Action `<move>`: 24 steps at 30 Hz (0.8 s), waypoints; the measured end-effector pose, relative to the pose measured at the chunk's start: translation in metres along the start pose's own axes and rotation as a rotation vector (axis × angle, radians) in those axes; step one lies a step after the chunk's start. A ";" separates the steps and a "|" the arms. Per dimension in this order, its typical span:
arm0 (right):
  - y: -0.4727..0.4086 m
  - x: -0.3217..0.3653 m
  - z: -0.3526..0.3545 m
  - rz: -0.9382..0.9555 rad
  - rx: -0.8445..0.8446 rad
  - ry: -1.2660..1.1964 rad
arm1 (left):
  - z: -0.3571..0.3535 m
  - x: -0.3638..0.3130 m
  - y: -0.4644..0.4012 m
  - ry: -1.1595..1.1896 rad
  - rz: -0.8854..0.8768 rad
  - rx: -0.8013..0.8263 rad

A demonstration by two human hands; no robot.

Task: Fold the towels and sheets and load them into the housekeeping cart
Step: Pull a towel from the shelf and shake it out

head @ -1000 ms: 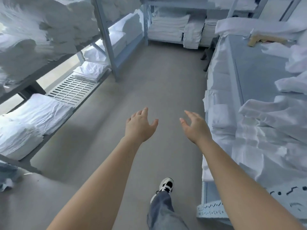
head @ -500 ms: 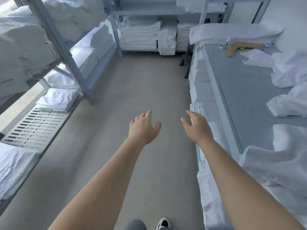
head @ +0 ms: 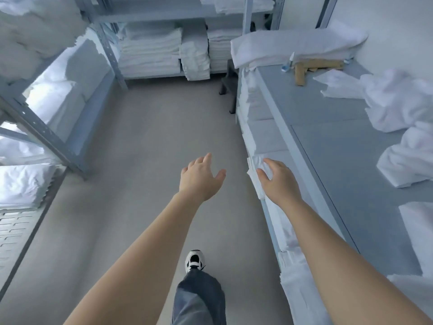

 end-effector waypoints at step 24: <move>-0.133 -0.088 0.121 -0.586 -0.715 0.093 | -0.010 -0.251 -0.277 -0.047 -0.952 0.133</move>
Point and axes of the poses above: each hand's wrist, its own y-axis away from the middle knuckle, its own z-axis out of the back of the hand, x = y × z, the point moved 5 cm from there along -y, towards the middle knuckle, and after that the axes turned 13 degrees about -y, right-handed, at the moved point
